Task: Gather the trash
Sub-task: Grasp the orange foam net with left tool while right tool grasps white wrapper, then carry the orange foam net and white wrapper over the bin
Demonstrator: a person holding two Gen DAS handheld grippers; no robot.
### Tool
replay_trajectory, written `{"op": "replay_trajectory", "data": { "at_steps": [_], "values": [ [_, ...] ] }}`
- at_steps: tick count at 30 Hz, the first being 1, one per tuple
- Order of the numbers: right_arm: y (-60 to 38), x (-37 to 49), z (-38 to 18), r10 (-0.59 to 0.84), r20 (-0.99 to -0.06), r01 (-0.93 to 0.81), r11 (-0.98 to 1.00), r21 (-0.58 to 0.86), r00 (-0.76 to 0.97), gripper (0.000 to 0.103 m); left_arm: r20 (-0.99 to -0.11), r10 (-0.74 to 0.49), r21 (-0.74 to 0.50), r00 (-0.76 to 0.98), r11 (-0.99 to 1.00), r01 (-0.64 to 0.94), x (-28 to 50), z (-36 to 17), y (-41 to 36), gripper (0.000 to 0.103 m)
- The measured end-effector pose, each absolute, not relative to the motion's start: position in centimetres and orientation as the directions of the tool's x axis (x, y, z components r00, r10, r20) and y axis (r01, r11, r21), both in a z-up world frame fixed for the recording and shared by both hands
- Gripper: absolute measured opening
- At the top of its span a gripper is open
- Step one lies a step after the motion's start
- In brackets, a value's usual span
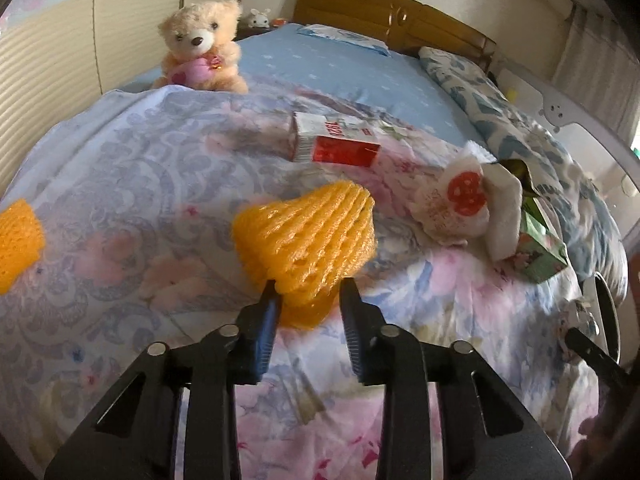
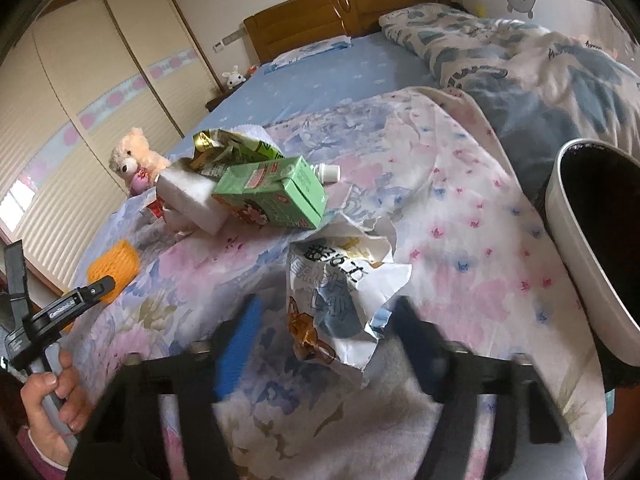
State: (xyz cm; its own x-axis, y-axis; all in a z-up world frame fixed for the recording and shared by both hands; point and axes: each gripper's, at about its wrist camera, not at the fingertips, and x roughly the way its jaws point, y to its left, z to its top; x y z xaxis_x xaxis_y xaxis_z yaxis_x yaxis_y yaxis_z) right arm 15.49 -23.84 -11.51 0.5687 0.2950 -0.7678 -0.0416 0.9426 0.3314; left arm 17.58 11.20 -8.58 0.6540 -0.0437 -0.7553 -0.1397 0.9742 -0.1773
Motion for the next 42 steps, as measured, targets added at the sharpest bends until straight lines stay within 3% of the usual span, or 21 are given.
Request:
{"op": "replay_trajectory", "data": {
  "at_steps": [1, 6, 22, 42],
  "values": [
    [-23.9, 15.5, -11.6, 0.297, -0.77, -0.041, 0.942, 0.333, 0.565, 0.042, -0.749, -0.055, -0.181, 0.66, 0.976, -0.125, 17.3, -8.4, 10.9, 0.023],
    [-23.8, 14.7, -11.1, 0.329, -0.756, -0.069, 0.933, 0.355, 0.566, 0.033, -0.731, -0.114, -0.188, 0.673, 0.981, -0.038, 15.7, -7.4, 8.5, 0.018],
    [-27.7, 11.2, -8.7, 0.34, -0.714, -0.058, 0.92, 0.388, 0.612, 0.032, -0.704, -0.343, -0.229, 0.622, 0.939, 0.258, 12.5, -5.6, -3.4, 0.016],
    [-37.1, 7.4, -7.1, 0.216, -0.702, 0.092, 0.923, 0.373, 0.679, 0.032, -0.701, -0.471, -0.219, 0.535, 0.857, 0.467, 11.8, -4.5, -14.7, 0.016]
  ]
}}
